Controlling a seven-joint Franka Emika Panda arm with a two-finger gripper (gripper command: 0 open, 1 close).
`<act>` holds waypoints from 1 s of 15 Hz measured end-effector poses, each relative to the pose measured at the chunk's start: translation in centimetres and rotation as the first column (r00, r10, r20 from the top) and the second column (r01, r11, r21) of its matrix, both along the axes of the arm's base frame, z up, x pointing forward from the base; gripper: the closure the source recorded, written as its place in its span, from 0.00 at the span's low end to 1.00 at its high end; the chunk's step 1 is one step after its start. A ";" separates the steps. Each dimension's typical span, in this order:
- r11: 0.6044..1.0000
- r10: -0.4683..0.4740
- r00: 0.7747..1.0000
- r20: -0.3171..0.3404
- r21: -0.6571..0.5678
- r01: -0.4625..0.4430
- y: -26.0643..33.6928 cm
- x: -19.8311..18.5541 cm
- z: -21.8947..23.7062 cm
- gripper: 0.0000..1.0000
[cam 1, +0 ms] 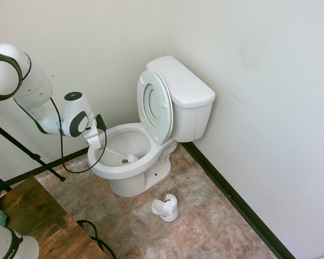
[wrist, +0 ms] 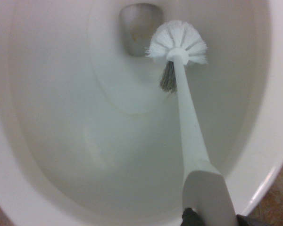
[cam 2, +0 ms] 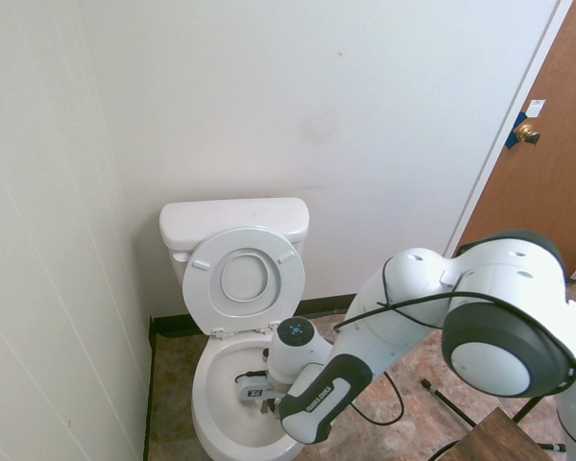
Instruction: Clean the toilet
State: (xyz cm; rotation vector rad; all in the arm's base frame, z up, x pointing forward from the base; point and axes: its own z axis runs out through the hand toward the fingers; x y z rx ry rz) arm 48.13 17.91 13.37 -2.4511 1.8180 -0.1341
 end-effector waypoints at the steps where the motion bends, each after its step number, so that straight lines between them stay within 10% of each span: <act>1: 1.000 -0.019 1.000 0.009 0.004 0.019 -1.4 0.6 0.7 1.00; 15: 0.998 -0.043 0.998 0.034 0.037 0.042 -0.8 16.7 1.4 1.00</act>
